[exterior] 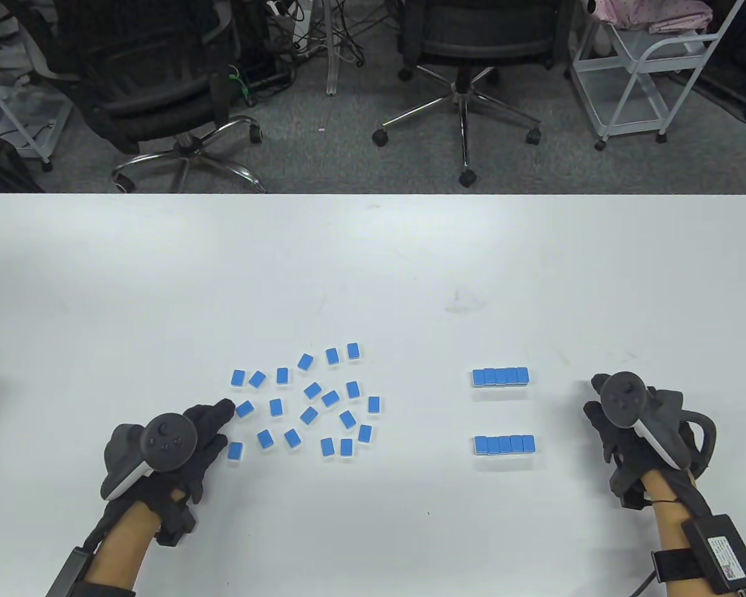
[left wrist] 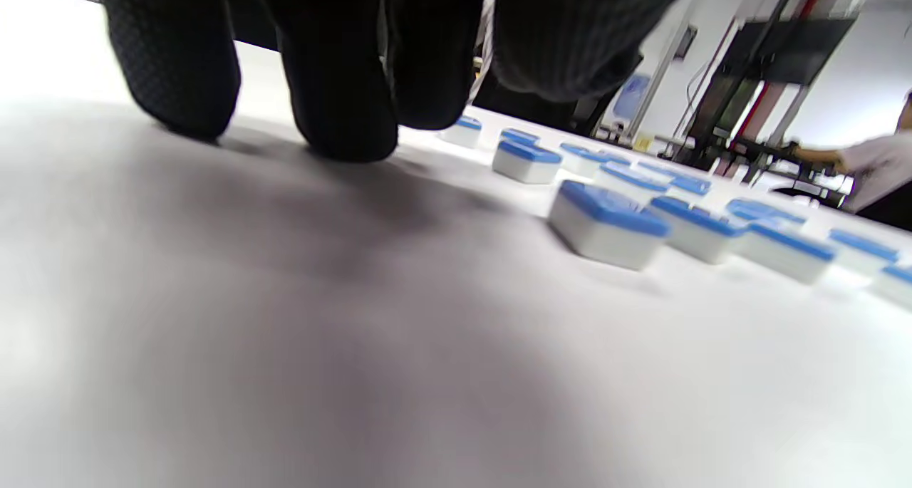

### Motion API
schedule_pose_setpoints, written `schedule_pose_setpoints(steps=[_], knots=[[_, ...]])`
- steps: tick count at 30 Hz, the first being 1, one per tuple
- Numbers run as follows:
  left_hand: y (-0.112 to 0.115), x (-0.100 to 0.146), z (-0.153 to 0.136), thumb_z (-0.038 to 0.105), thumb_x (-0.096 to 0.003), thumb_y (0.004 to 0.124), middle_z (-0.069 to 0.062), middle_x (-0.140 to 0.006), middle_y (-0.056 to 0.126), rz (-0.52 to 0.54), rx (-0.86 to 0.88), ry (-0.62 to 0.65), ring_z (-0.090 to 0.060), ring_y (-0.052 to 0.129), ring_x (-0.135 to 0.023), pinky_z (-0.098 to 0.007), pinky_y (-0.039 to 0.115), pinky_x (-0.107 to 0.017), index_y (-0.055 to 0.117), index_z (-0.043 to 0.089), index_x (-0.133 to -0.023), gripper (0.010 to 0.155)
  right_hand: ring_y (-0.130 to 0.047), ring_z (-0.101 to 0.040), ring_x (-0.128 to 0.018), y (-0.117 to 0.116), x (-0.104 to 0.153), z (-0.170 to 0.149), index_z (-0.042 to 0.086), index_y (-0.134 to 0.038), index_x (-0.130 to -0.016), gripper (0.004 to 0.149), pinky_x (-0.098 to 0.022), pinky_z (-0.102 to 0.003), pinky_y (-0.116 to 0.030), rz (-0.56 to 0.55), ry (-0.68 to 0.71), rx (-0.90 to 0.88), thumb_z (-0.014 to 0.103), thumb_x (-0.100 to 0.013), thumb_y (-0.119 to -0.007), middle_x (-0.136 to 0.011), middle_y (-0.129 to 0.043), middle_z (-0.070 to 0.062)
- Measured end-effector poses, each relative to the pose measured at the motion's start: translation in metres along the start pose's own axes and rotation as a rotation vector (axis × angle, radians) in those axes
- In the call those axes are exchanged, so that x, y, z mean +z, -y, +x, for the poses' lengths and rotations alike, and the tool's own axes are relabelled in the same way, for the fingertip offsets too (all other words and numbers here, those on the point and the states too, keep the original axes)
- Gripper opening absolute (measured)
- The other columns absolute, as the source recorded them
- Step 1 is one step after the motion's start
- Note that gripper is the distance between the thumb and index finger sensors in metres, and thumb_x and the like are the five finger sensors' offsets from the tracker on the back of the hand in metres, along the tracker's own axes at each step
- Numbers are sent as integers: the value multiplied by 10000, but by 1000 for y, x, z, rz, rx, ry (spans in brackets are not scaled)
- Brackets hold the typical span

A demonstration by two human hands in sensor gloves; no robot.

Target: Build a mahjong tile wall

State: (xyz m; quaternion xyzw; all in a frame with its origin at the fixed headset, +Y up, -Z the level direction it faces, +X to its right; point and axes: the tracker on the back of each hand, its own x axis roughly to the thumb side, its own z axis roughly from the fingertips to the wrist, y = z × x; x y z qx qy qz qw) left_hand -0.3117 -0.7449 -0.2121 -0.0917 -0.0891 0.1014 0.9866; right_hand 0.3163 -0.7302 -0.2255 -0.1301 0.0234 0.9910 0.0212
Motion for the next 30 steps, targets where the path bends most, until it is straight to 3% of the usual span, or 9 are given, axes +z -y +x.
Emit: schedule_pose_setpoints(steps=[8, 14, 18, 25, 30], knots=[[1, -44, 31, 377, -504, 768, 85, -1033, 714, -135, -302, 30, -251, 913, -734, -563, 822, -627, 521, 550, -1029, 605, -880, -264, -840, 4, 2, -6, 323, -729, -879, 566, -737, -565, -628, -1, -5, -19, 511, -346, -768, -901, -872, 18], [6, -53, 39, 367, -478, 825, 45, -899, 810, -94, -329, 63, -215, 939, -640, -512, 844, -622, 659, 388, -1002, 550, -883, -264, -837, 3, 1, -7, 323, -731, -878, 565, -738, -565, -629, 14, -5, -16, 509, -346, -769, -900, -873, 20], [8, -47, 29, 409, -468, 814, -1, -851, 823, -89, -295, 55, -191, 952, -568, -516, 846, -608, 674, 239, -1009, 584, -885, -265, -835, 3, 1, -6, 322, -732, -877, 561, -737, -565, -629, 23, 1, -20, 507, -348, -769, -899, -875, 18], [4, -19, 7, 403, -457, 840, -60, -817, 854, -145, -193, 11, -194, 1007, -507, -527, 887, -554, 692, 154, -1006, 620, -888, -265, -831, 0, 2, -2, 319, -737, -875, 561, -731, -565, -636, 31, 17, -18, 507, -347, -769, -893, -881, 16], [9, 0, 6, 405, -439, 865, -62, -773, 897, -80, -205, 54, -167, 1040, -438, -513, 900, -539, 725, 133, -985, 627, -888, -265, -831, -1, 1, -1, 320, -737, -874, 559, -733, -565, -634, 32, 21, -21, 507, -348, -768, -895, -879, 15]])
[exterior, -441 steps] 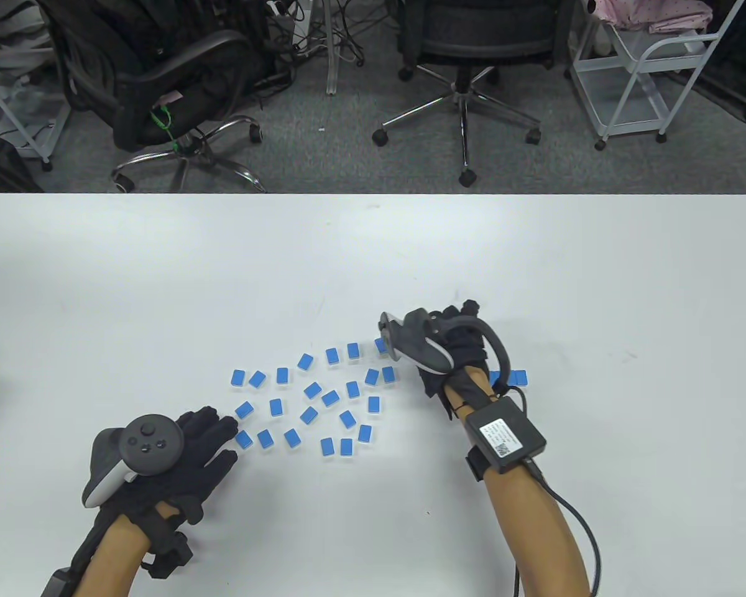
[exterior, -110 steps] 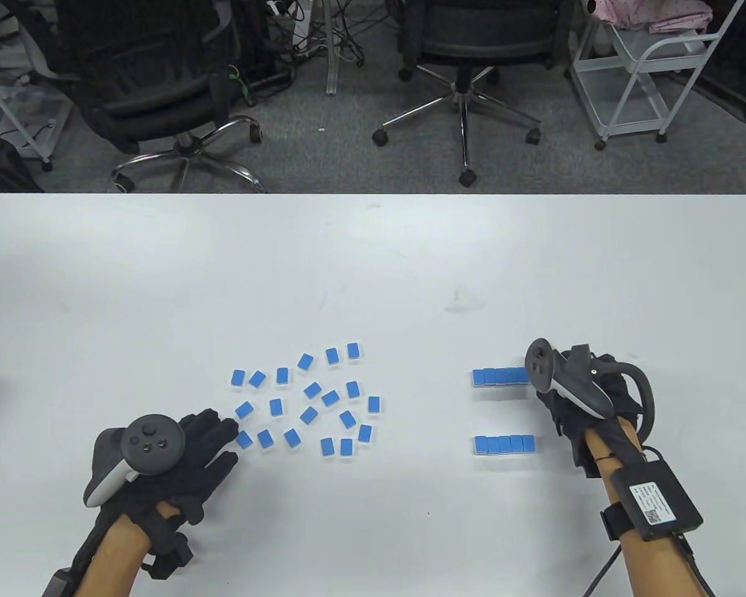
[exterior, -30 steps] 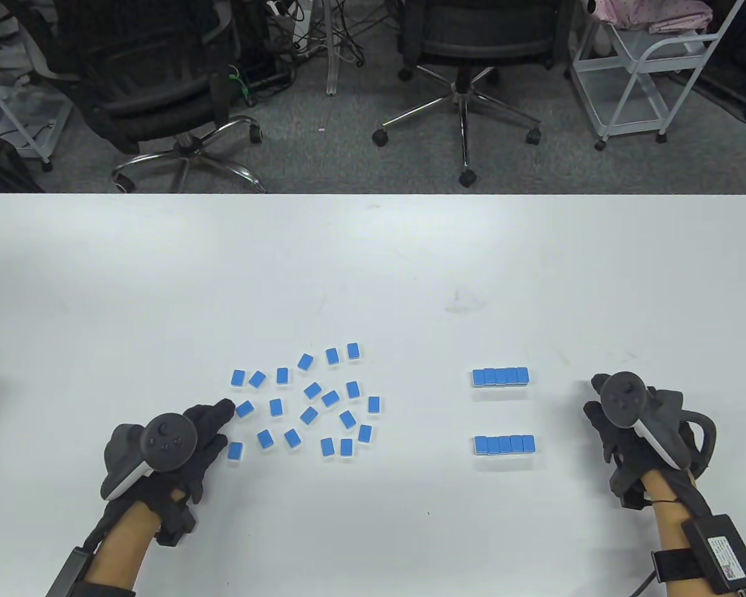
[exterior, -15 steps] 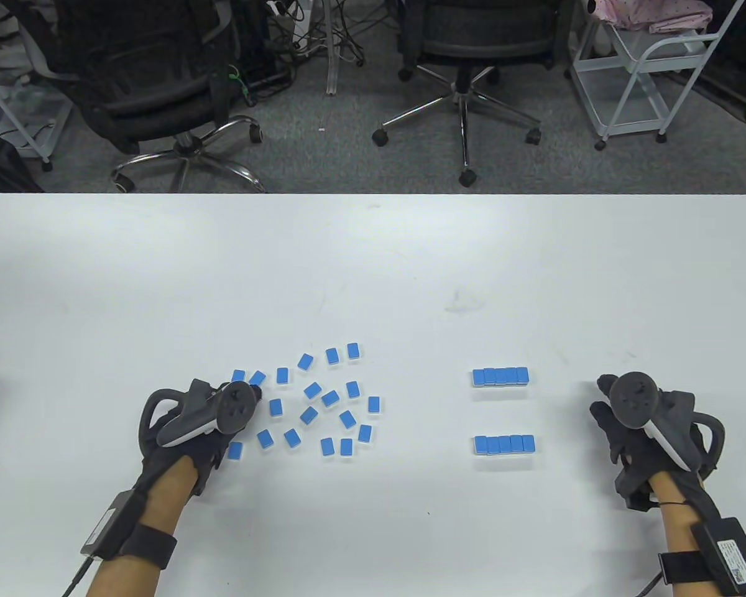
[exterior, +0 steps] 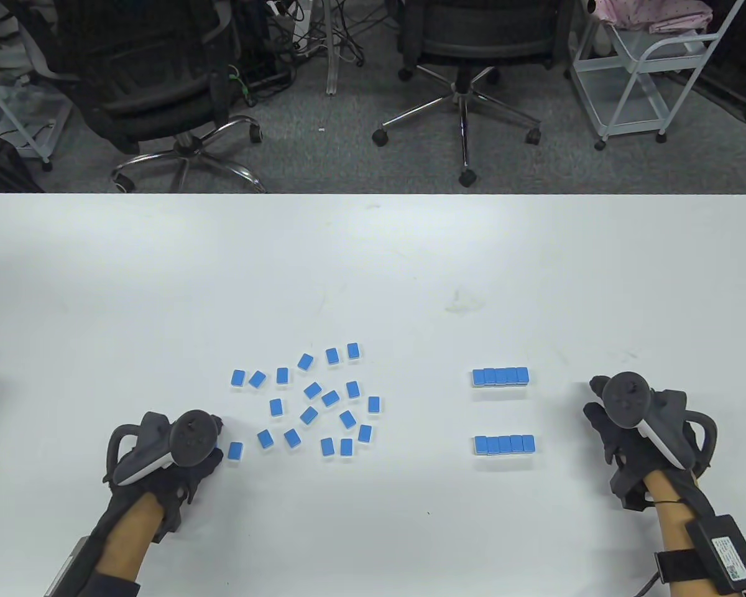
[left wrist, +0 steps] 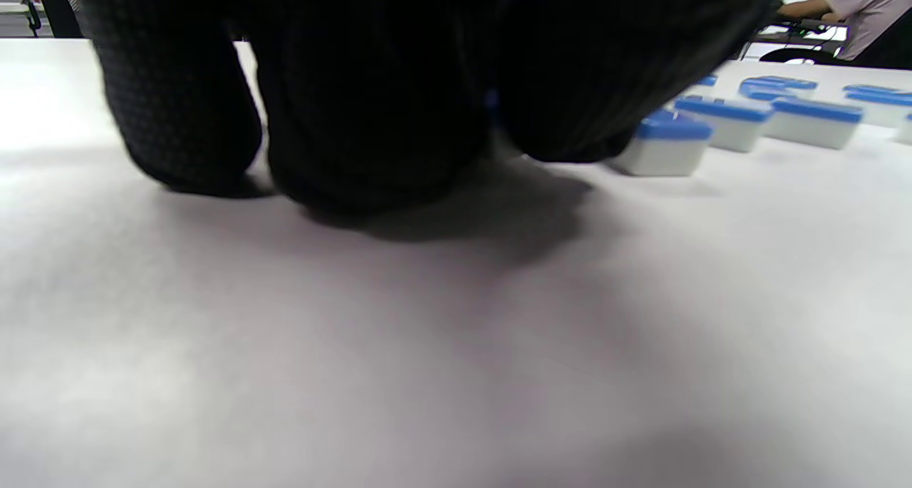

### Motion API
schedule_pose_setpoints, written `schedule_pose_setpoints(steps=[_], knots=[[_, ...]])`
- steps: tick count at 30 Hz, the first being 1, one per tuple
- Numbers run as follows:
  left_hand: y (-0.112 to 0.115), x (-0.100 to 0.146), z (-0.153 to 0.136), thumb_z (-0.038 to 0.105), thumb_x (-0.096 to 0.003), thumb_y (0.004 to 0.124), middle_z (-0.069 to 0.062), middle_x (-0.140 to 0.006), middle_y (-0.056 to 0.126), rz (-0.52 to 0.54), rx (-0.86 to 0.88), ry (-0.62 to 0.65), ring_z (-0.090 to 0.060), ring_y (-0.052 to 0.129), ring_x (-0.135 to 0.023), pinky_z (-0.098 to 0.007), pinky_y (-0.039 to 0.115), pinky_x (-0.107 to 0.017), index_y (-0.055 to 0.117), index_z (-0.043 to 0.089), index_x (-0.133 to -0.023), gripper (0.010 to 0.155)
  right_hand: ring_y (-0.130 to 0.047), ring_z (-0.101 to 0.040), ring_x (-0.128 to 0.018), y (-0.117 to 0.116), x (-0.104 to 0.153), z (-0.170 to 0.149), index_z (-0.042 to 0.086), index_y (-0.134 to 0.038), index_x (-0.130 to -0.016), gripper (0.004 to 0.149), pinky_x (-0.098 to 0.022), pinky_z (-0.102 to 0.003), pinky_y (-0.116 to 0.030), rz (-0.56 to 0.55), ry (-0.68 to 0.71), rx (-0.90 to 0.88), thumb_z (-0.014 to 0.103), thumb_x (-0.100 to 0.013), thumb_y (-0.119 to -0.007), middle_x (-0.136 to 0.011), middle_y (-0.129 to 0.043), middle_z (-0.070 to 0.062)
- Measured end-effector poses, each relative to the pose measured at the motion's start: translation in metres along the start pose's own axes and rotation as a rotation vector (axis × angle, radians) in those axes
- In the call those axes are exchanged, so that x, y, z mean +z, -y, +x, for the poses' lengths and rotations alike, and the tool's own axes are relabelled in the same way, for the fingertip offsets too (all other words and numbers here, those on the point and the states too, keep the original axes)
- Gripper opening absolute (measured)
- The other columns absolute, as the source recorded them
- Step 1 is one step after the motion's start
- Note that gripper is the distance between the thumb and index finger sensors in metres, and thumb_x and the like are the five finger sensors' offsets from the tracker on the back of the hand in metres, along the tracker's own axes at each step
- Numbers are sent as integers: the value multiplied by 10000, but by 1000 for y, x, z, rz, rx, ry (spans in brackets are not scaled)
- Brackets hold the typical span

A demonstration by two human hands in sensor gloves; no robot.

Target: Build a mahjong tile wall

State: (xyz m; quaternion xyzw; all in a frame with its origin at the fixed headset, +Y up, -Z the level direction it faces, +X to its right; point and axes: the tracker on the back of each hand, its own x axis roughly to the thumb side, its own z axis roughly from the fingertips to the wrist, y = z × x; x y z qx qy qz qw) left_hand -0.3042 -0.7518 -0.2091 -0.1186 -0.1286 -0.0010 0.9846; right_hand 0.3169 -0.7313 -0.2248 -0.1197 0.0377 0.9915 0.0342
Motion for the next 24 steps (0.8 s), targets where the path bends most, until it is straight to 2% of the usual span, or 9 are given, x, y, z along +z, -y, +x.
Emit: schedule_pose_setpoints(steps=[3, 16, 24], knots=[[1, 3, -1, 379, -438, 885, -68, -769, 906, 8, 55, 7, -179, 1043, -428, -525, 877, -552, 736, 129, -984, 620, -888, -264, -831, -3, 1, 1, 320, -737, -874, 560, -732, -565, -635, 13, -3, 6, 507, -348, -769, -894, -880, 16], [4, 5, 1, 369, -454, 886, -57, -787, 887, 7, 108, 39, -216, 999, -461, -537, 814, -582, 732, 176, -997, 597, -883, -263, -837, -3, 1, -1, 321, -735, -874, 558, -736, -563, -633, 29, -14, -17, 505, -349, -768, -897, -877, 17], [5, 7, 4, 387, -457, 876, -52, -789, 884, 16, 107, 45, -219, 989, -467, -535, 800, -593, 729, 186, -999, 597, -856, -263, -867, 0, 3, -6, 327, -722, -881, 566, -750, -563, -612, -30, -44, -14, 508, -347, -766, -920, -854, 22]])
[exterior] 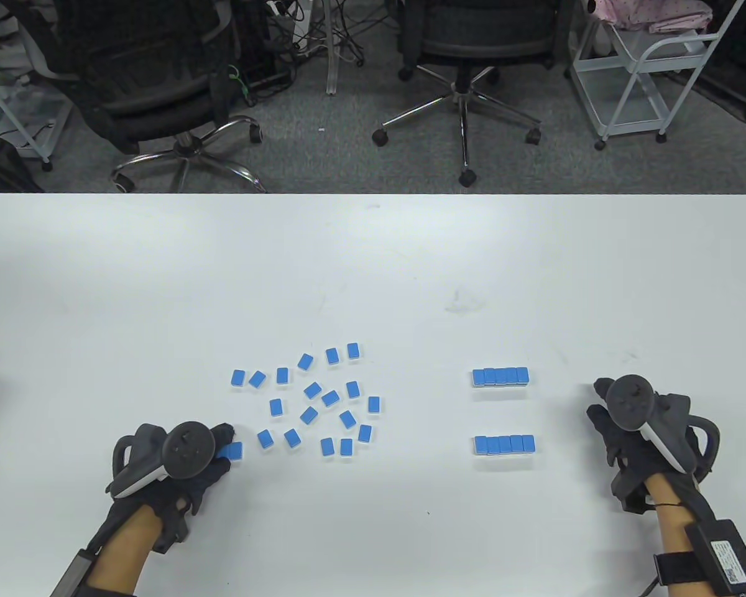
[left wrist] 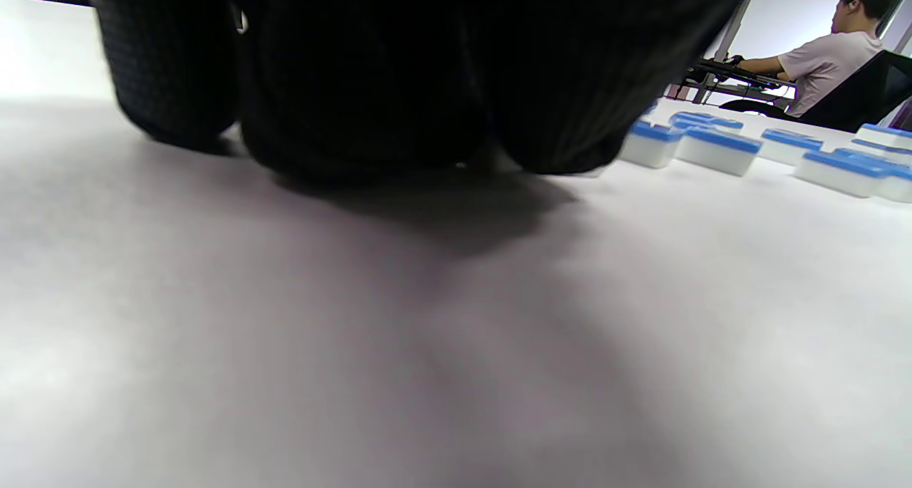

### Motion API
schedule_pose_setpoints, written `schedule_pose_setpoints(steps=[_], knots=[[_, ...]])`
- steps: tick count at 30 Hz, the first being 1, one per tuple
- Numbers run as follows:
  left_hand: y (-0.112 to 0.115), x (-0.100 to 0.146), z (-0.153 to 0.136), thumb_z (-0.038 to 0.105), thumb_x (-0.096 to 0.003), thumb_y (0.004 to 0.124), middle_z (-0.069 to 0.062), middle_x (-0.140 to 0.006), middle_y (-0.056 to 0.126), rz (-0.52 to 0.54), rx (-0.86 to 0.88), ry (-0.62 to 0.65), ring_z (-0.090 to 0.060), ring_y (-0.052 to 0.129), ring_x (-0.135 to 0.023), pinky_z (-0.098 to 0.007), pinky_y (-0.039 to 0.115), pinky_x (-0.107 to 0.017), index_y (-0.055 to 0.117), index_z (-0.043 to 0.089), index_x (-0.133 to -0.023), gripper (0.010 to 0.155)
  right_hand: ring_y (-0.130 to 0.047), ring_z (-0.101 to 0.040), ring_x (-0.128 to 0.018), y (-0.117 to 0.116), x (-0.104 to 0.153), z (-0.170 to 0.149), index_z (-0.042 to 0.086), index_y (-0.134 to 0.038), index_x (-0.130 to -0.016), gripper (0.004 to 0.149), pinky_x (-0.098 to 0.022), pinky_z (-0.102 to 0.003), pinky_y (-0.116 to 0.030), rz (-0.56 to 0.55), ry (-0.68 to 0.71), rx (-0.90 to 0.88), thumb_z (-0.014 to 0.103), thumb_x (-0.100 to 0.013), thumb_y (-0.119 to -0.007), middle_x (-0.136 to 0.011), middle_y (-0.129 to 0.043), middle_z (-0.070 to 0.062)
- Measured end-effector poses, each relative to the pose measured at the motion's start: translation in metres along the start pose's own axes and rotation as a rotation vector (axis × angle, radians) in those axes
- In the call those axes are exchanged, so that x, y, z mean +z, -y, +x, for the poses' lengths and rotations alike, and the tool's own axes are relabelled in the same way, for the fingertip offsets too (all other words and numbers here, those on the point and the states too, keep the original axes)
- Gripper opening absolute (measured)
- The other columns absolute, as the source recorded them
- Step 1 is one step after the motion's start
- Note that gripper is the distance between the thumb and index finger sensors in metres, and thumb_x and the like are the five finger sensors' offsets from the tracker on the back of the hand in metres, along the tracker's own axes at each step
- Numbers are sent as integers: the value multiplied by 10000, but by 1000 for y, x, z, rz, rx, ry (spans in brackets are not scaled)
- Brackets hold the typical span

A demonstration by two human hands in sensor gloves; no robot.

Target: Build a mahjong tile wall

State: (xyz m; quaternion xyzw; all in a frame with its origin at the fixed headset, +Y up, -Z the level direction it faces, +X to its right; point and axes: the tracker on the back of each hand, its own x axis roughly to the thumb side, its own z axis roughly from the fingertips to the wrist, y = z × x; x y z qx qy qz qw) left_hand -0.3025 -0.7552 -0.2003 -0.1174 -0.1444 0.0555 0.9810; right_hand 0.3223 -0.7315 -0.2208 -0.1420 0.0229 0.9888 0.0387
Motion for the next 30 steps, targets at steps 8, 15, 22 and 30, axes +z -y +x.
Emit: schedule_pose_setpoints(steps=[8, 15, 22, 30], knots=[[0, 1, 1, 390, -460, 870, -45, -793, 877, 4, -4, -7, -214, 982, -470, -532, 792, -599, 720, 197, -1004, 596, -846, -265, -878, 2, 1, -2, 328, -722, -882, 567, -754, -566, -607, -23, -1, 2, 509, -346, -766, -932, -841, 18], [0, 2, 2, 390, -464, 861, -40, -794, 868, 6, -11, -9, -207, 972, -476, -532, 787, -600, 710, 214, -1010, 594, -851, -265, -872, 2, 2, -2, 327, -723, -882, 566, -751, -567, -610, -15, 1, 1, 509, -347, -765, -929, -845, 19], [1, 3, 2, 390, -465, 858, -33, -804, 862, 7, -14, -10, -205, 966, -485, -530, 781, -606, 704, 233, -1013, 591, -855, -266, -867, 1, 3, -1, 324, -725, -880, 566, -747, -566, -617, -13, 8, 3, 509, -347, -766, -924, -849, 17], [2, 3, 2, 394, -467, 852, -28, -802, 861, 10, -16, -11, -200, 961, -489, -528, 779, -606, 702, 241, -1015, 589, -856, -266, -866, 0, 3, -1, 325, -726, -880, 565, -746, -567, -617, -1, 5, 7, 508, -347, -766, -924, -850, 17]])
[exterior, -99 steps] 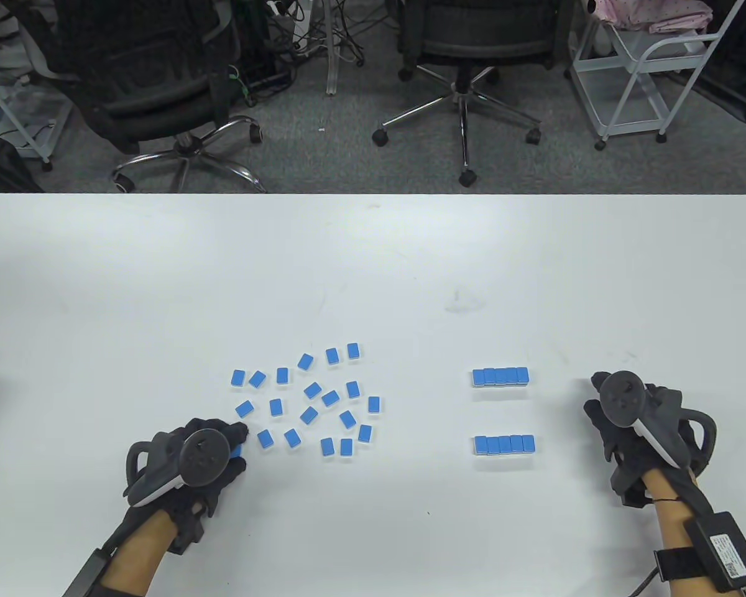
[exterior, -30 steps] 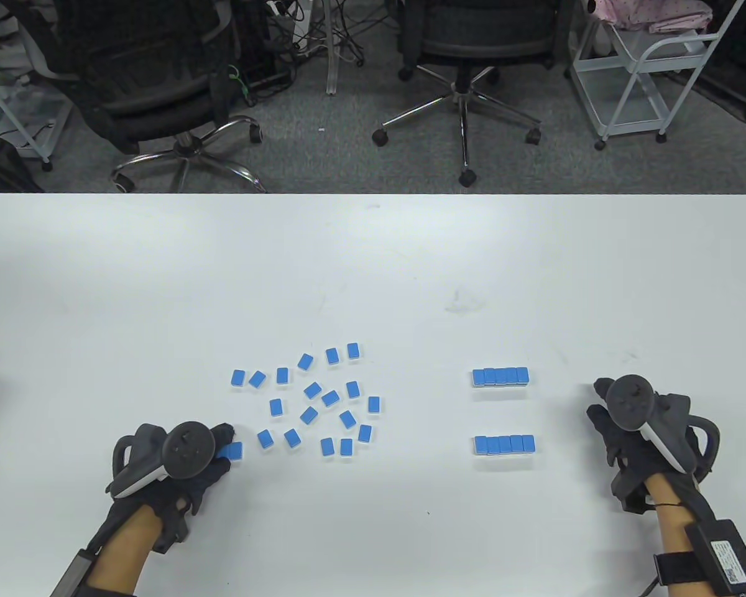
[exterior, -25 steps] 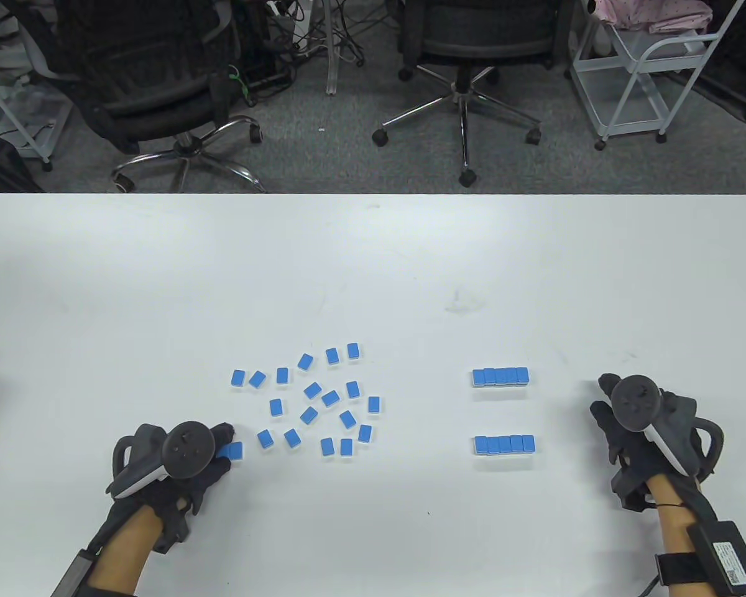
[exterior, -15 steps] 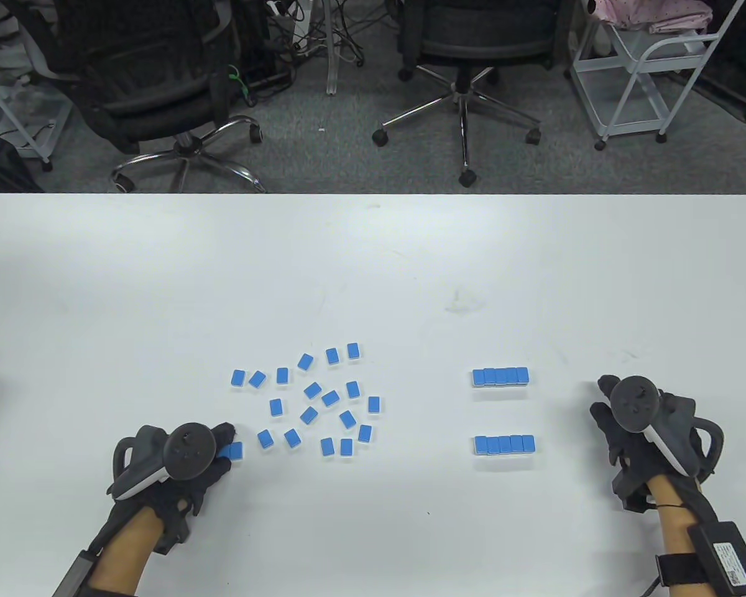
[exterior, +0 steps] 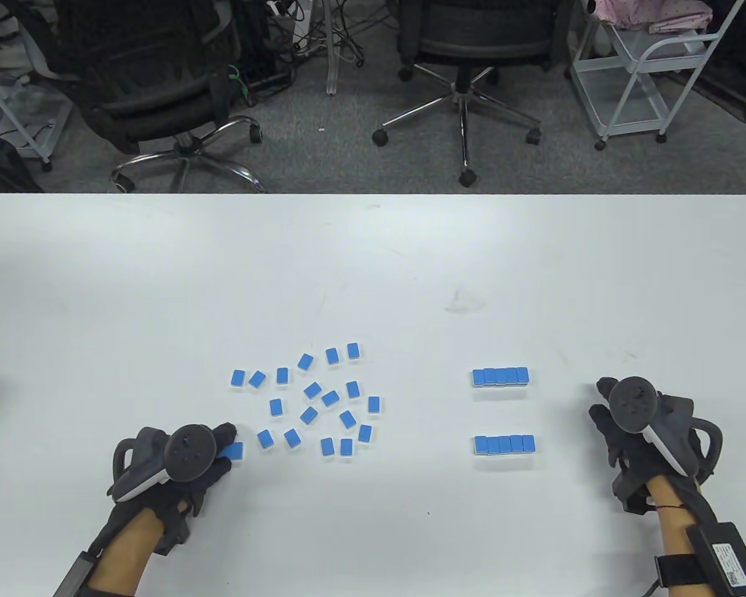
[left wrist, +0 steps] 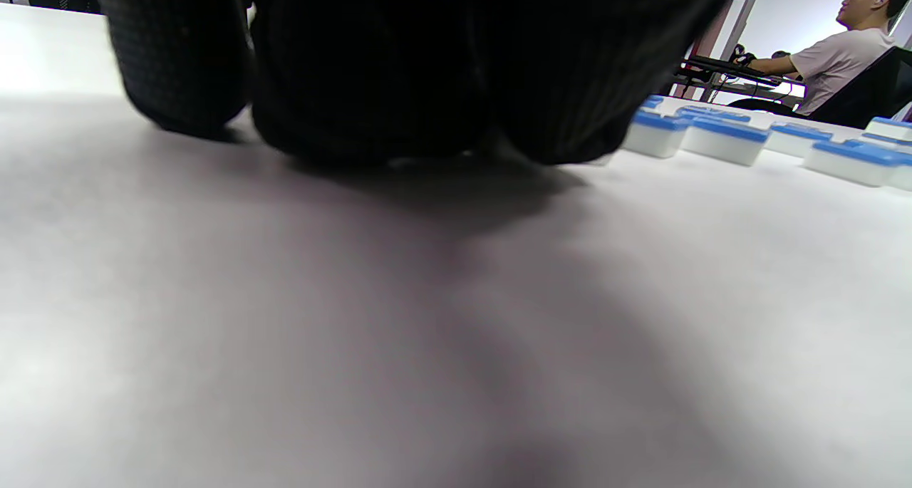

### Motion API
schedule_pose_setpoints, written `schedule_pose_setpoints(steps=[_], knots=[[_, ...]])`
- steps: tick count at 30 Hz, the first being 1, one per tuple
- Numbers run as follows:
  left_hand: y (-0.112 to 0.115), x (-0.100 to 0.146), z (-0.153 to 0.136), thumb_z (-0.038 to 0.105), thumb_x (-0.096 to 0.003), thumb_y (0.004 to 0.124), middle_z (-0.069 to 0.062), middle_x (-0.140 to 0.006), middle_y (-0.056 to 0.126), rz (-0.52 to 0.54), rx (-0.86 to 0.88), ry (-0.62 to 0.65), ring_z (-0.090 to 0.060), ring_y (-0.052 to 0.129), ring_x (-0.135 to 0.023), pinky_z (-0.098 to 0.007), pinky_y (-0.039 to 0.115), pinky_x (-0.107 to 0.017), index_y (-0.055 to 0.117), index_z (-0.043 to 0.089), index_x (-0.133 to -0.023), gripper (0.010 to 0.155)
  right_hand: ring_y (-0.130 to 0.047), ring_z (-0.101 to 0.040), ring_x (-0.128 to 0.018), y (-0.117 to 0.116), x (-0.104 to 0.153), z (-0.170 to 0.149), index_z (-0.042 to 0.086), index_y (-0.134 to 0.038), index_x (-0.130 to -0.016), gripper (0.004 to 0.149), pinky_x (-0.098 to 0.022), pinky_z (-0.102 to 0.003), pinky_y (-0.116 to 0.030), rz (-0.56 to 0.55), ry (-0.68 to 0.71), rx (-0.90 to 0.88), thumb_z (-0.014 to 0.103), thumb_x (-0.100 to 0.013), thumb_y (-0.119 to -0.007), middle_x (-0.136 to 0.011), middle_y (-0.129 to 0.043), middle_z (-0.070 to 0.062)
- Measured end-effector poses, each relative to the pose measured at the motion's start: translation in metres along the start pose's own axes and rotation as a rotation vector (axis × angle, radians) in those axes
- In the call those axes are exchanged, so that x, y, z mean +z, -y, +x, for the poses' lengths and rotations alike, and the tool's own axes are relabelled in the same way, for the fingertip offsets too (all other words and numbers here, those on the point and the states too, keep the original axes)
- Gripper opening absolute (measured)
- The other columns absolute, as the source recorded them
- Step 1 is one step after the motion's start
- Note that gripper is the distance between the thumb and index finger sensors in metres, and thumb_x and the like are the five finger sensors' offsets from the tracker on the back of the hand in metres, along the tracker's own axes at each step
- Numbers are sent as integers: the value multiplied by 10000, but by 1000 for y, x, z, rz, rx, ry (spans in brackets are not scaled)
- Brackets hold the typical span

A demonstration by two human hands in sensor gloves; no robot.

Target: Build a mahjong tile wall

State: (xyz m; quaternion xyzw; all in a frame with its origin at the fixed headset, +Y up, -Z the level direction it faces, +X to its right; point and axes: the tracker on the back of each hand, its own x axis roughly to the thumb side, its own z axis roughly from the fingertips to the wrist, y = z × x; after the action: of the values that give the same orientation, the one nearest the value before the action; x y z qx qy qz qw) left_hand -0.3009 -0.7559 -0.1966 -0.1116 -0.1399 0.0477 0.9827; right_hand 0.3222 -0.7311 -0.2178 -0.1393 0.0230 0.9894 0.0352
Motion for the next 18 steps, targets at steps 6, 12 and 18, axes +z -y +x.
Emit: schedule_pose_setpoints(steps=[6, 12, 18], knots=[[0, 0, 0, 401, -466, 849, -26, -806, 857, 2, -2, -1, -201, 956, -496, -527, 775, -610, 696, 247, -1018, 593, -859, -267, -863, -1, 0, 0, 325, -726, -879, 564, -743, -567, -620, 2, 3, 2, 507, -347, -766, -922, -852, 16], [-24, 11, -20, 466, -478, 791, -25, -937, 786, 65, 145, -39, -271, 937, -659, -563, 759, -627, 609, 280, -1068, 644, -863, -266, -859, 1, 2, -1, 322, -729, -878, 564, -742, -567, -621, 11, 1, -3, 509, -347, -766, -919, -855, 16], [-28, -11, -38, 458, -499, 756, -32, -1053, 692, 12, 205, -177, -313, 869, -828, -601, 725, -655, 573, 321, -1086, 630, -869, -267, -851, 7, 4, 0, 321, -731, -877, 563, -736, -567, -628, -15, 9, -23, 509, -347, -765, -912, -861, 13]])
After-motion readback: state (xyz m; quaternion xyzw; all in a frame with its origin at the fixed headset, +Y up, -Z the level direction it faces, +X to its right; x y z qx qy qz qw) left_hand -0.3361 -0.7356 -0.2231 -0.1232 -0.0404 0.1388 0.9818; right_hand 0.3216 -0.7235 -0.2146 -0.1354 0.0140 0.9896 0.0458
